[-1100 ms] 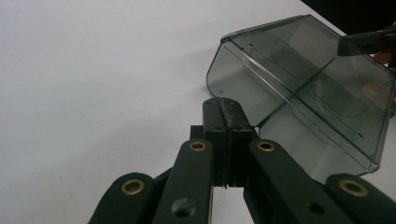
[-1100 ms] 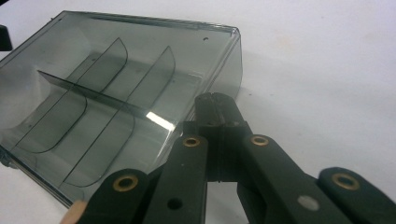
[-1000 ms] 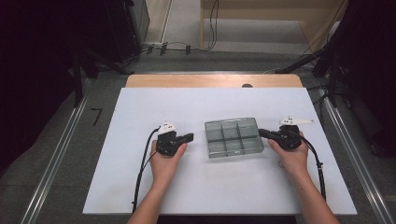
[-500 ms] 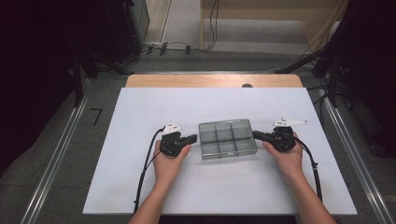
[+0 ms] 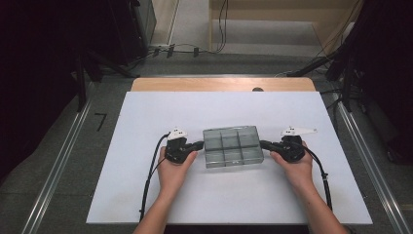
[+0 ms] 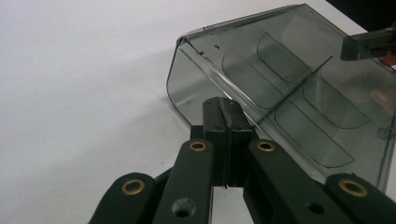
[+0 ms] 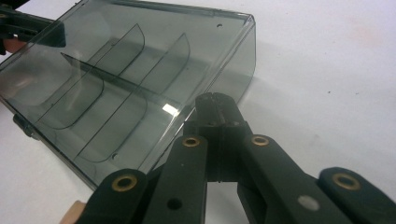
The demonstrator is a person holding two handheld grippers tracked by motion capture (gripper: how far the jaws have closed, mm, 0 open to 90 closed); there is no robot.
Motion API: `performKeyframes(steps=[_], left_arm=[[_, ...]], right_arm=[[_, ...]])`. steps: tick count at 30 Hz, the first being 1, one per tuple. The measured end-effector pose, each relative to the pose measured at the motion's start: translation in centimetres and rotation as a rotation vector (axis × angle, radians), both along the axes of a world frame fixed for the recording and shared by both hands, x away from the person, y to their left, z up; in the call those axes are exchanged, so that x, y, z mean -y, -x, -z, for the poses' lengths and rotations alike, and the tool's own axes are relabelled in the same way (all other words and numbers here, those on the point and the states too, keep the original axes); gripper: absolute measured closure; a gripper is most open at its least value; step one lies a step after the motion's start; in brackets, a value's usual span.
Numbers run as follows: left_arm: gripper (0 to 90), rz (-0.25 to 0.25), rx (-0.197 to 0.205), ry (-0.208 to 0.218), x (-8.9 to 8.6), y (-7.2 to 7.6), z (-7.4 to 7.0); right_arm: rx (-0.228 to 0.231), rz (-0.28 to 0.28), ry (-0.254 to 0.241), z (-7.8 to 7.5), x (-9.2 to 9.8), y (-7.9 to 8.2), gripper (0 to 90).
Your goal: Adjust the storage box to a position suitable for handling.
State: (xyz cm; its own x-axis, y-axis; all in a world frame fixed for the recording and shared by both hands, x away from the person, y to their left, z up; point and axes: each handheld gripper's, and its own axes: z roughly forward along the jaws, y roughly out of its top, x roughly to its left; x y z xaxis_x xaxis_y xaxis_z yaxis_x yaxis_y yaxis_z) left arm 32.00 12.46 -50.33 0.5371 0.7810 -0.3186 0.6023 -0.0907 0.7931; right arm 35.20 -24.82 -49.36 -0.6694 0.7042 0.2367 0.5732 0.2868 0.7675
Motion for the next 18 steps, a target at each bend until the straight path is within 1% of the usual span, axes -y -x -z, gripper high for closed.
performKeyframes(steps=[4, 8, 18], left_arm=[[90.0, -0.009, -0.01, -0.003, -0.2, 0.0, -0.1], [90.0, -0.014, -0.015, 0.006, -0.3, 0.0, -0.1], [90.0, -0.016, -0.021, 0.024, -0.5, -0.1, 0.0]], right_arm=[[-0.004, -0.009, 0.002, -0.1, -0.1, 0.4, 88.2], [0.001, -0.019, 0.012, -0.1, -0.3, 0.9, 88.2], [-0.005, -0.012, 0.01, -0.1, -0.3, 1.4, 88.1]])
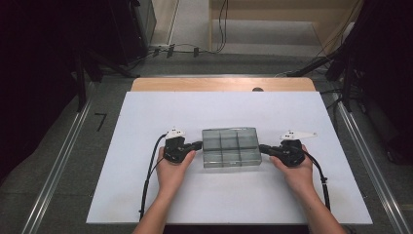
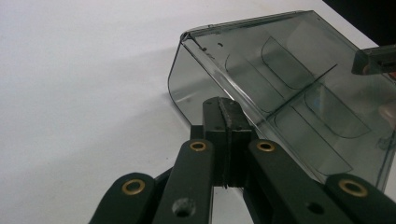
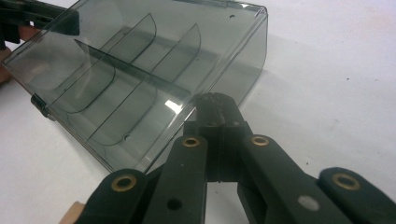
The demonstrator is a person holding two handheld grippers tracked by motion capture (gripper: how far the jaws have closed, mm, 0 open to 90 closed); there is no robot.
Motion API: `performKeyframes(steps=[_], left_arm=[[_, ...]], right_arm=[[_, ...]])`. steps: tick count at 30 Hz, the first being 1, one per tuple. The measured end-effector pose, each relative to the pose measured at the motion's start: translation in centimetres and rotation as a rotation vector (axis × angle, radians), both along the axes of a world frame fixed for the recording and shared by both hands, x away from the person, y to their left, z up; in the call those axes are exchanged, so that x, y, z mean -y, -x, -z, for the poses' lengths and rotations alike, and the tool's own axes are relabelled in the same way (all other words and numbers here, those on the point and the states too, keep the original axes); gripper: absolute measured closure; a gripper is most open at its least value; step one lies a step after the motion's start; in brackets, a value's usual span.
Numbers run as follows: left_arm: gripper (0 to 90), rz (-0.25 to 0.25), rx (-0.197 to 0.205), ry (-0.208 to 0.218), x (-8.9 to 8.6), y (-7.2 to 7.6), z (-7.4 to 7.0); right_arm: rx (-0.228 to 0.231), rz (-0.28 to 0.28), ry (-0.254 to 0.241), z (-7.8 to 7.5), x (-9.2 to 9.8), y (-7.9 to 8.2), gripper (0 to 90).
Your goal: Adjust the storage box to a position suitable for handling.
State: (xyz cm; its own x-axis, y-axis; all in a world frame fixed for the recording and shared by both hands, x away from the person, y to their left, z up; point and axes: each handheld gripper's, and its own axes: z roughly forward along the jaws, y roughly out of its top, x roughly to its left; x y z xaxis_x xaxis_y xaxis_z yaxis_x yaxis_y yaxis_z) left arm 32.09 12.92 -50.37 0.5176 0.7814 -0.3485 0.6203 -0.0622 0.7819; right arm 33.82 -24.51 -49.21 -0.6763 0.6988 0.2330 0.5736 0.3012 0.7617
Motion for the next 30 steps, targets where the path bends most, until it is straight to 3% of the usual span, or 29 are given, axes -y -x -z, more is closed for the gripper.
performKeyframes(steps=[17, 24, 26, 27, 30], left_arm=[[90.0, -0.01, -0.01, 0.011, -0.3, 0.1, 0.1], [90.0, 0.003, -0.005, 0.025, -0.5, 0.3, 0.2], [89.7, -0.003, 0.008, -0.001, -0.6, 0.5, 0.0], [89.4, -0.005, 0.017, 0.003, -0.7, 0.7, -0.2], [80.3, 0.003, 0.042, 0.02, -1.4, 1.0, -0.6]], right_arm=[[0.008, 0.004, -0.002, 0.0, -0.4, 0.6, 88.1], [0.035, 0.002, 0.021, 0.0, -0.6, 0.5, 88.0], [0.07, 0.033, 0.055, -0.1, -0.7, 0.6, 86.9], [0.079, 0.054, 0.062, -0.2, -0.7, 0.7, 77.8], [0.094, 0.084, 0.053, -0.5, -0.3, 0.7, 75.7]])
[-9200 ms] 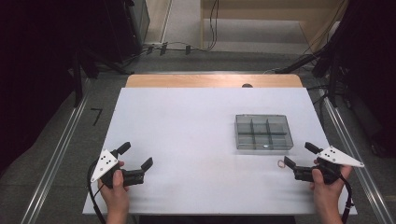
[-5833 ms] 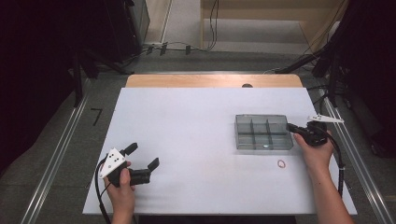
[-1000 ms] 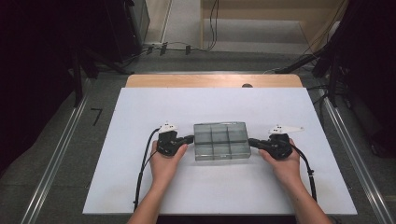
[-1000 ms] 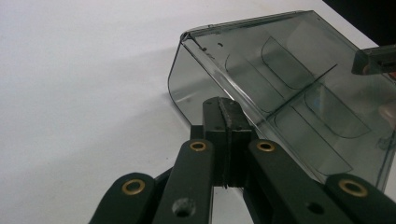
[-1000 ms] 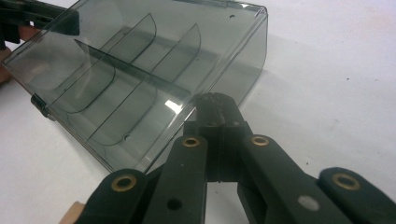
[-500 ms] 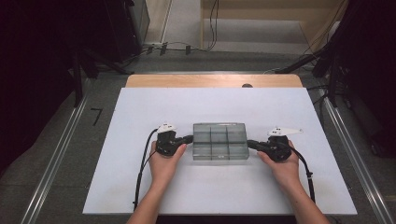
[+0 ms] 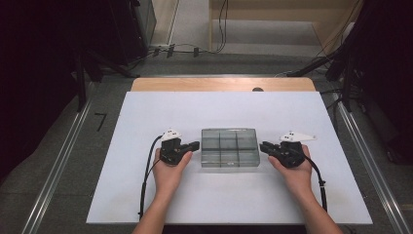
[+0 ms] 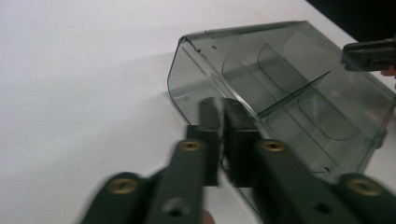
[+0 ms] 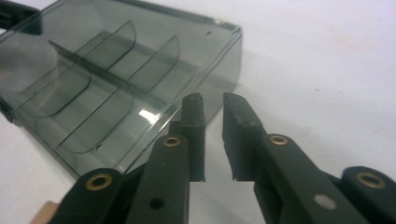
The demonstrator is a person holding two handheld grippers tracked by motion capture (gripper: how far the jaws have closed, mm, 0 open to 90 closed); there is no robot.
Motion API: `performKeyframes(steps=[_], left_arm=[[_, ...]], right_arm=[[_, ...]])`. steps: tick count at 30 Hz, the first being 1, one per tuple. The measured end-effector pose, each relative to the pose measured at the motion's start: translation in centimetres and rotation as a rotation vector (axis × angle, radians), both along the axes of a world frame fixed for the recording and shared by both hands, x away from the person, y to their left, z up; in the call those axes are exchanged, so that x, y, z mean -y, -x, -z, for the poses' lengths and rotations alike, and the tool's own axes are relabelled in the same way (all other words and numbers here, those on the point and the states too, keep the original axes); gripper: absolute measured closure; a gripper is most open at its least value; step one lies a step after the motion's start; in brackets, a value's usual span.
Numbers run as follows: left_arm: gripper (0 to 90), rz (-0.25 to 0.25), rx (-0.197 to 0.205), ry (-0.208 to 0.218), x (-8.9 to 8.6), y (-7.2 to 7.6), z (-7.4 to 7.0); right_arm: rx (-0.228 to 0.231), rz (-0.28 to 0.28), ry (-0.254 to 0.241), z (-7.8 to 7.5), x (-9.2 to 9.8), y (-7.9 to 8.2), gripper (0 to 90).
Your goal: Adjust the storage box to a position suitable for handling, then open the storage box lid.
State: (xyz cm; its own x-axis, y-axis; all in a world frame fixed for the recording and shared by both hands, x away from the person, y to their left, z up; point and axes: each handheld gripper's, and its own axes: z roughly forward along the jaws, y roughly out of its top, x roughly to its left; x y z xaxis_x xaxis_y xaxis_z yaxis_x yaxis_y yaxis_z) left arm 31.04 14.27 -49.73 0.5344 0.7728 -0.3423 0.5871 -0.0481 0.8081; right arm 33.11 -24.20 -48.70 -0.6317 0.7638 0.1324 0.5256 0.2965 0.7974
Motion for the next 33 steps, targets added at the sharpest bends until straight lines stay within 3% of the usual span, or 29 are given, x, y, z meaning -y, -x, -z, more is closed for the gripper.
performKeyframes(steps=[6, 10, 16, 22, 33], left_arm=[[69.4, 0.026, 0.078, 0.038, -1.2, 1.0, -1.1], [54.0, 0.058, 0.112, 0.039, -1.3, 1.7, -1.7], [34.4, 0.087, 0.153, 0.042, -1.1, 2.6, -2.4], [18.3, 0.105, 0.155, 0.055, -1.4, 2.9, -2.5], [2.6, 0.171, 0.183, 0.075, -1.3, 3.5, -2.7]], right_arm=[[0.02, -0.006, -0.059, -1.0, 0.8, 0.1, 59.1], [0.047, -0.037, -0.089, -1.8, 0.8, 0.3, 39.7], [0.076, -0.104, -0.136, -3.1, 0.1, 1.0, 18.8], [0.089, -0.173, -0.142, -3.9, -0.9, 1.8, 12.9], [0.089, -0.262, -0.147, -4.5, -2.5, 3.0, 7.7]])
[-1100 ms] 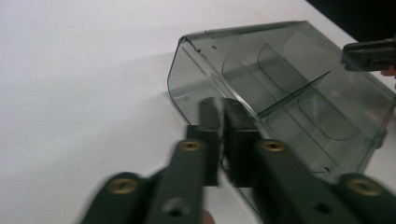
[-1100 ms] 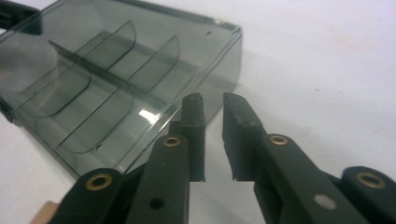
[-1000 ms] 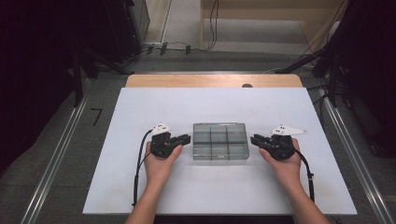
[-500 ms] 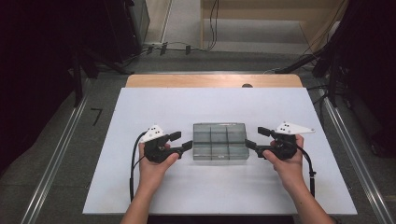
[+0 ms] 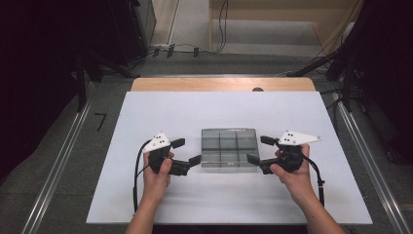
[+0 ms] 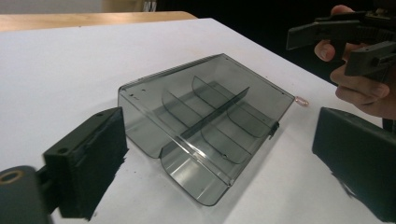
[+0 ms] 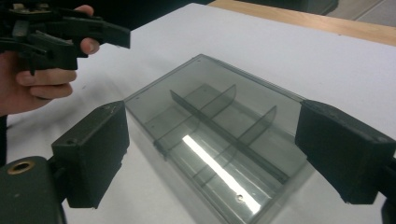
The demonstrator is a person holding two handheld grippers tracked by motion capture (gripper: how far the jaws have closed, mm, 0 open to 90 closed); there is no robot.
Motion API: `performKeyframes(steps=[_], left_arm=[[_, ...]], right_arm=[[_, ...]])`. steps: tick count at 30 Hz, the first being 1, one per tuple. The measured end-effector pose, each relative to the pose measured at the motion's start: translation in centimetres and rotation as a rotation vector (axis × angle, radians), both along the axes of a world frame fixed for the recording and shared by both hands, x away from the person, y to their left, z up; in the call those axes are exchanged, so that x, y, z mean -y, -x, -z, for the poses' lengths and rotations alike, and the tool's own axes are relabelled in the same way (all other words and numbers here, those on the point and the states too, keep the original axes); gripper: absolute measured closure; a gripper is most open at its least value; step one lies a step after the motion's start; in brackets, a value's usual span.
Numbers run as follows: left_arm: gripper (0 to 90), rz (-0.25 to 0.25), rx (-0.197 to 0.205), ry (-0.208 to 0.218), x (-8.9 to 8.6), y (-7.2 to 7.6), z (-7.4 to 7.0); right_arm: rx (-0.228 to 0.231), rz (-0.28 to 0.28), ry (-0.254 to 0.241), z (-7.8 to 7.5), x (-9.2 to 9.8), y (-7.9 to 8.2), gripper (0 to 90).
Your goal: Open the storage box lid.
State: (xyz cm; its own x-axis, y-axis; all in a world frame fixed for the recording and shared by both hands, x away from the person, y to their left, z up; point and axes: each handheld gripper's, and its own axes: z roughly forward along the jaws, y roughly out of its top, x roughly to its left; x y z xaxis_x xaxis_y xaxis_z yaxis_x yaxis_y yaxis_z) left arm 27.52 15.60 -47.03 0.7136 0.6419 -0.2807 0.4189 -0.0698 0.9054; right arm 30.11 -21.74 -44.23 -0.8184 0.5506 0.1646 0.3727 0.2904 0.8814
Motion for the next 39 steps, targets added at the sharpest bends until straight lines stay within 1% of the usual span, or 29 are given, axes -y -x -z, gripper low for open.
performKeyframes(steps=[4, 7, 9, 11, 12, 14, 19, 20, 22, 24, 26, 28, 30, 33, 37, 39], left_arm=[[2.5, 0.003, -0.003, -0.007, 0.2, 0.0, 0.1], [2.4, 0.006, 0.0, -0.009, 0.3, 0.1, 0.1], [2.4, 0.005, 0.0, -0.013, 0.4, 0.1, 0.1], [2.4, 0.006, -0.002, -0.016, 0.5, 0.1, 0.2], [2.4, 0.007, -0.003, -0.015, 0.5, 0.0, 0.2], [2.4, 0.003, -0.004, -0.019, 0.5, 0.0, 0.3], [2.4, 0.003, -0.002, -0.021, 0.5, 0.0, 0.3], [2.4, 0.003, -0.003, -0.021, 0.5, 0.0, 0.3], [2.4, 0.001, -0.005, -0.022, 0.6, 0.0, 0.3], [2.4, 0.001, -0.006, -0.023, 0.6, 0.0, 0.4], [2.4, -0.002, -0.005, -0.025, 0.6, 0.0, 0.4], [2.4, 0.0, -0.006, -0.026, 0.7, 0.0, 0.4], [2.4, 0.001, -0.004, -0.029, 0.7, 0.0, 0.5], [2.4, 0.001, -0.005, -0.028, 0.6, 0.0, 0.5], [2.4, -0.003, -0.008, -0.029, 0.7, 0.0, 0.5], [2.4, -0.004, -0.008, -0.031, 0.7, 0.0, 0.6]], right_arm=[[0.003, -0.05, 0.002, -0.1, -0.7, 0.4, 3.6], [0.007, -0.054, 0.019, 0.0, -1.2, 0.7, 3.7], [0.012, -0.066, 0.025, 0.0, -1.4, 0.9, 6.7], [0.008, -0.078, 0.024, 0.0, -1.6, 1.0, 15.0], [0.004, -0.087, 0.022, 0.1, -1.7, 1.1, 17.6], [0.005, -0.078, 0.032, 0.2, -2.0, 1.2, 26.6], [0.052, -0.042, 0.08, 0.8, -2.9, 1.9, 47.2], [0.048, -0.045, 0.083, 1.0, -3.0, 1.9, 52.9], [0.033, -0.069, 0.086, 1.3, -3.2, 1.9, 61.0], [0.023, -0.08, 0.09, 1.5, -3.4, 2.0, 70.4], [0.01, -0.094, 0.088, 1.8, -3.5, 1.9, 78.1], [-0.001, -0.111, 0.093, 2.2, -3.7, 1.9, 83.9], [-0.012, -0.126, 0.098, 2.4, -3.9, 1.9, 87.8], [-0.026, -0.153, 0.101, 2.7, -4.3, 2.0, 88.1], [-0.036, -0.163, 0.114, 3.3, -4.8, 2.2, 88.2], [-0.053, -0.169, 0.115, 3.7, -5.1, 2.3, 88.3]])
